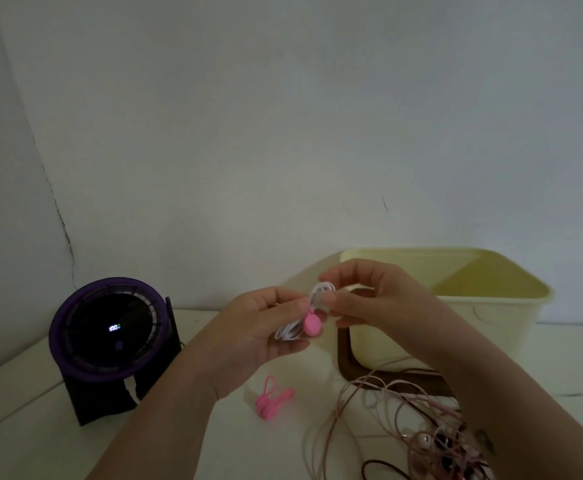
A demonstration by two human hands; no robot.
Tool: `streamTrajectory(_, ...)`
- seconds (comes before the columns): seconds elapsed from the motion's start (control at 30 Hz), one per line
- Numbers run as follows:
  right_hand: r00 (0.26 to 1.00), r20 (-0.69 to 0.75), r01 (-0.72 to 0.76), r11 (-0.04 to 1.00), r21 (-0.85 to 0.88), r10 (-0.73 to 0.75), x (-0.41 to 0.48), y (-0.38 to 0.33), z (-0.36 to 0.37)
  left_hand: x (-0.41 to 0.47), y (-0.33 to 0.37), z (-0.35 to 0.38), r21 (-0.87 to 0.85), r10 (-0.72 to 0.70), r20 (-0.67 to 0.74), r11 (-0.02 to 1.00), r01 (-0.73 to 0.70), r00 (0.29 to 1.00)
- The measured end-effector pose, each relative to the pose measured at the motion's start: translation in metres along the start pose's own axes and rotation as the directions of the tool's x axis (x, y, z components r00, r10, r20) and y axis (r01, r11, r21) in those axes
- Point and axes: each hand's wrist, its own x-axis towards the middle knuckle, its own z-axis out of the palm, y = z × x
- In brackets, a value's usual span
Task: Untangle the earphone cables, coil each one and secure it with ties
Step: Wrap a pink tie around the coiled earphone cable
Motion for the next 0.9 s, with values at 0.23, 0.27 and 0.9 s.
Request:
streamTrajectory(0.23, 0.918, -0.132, 0.293, 0.864, -0.409, -0.374, -0.004, -0.004, 0.02, 0.003, 0.002, 0.008, -0.328, 0.04, -0.073, 0.942, -0.062, 0.997)
streamTrajectory(0.27, 0.897, -0.104, 0.336, 0.815, -0.473, -0.43, -0.003, -0.002, 0.022, 0.003, 0.002, 0.009, -0.341, 0.042, -0.056, 0.938, -0.058, 0.998)
streamTrajectory(0.9, 0.988, -0.059, 0.134, 0.983, -0.122, -0.142, 0.0, -0.003, 0.001, -0.002, 0.004, 0.004, 0.093, 0.142, -0.024, 0.986, -0.139, 0.99)
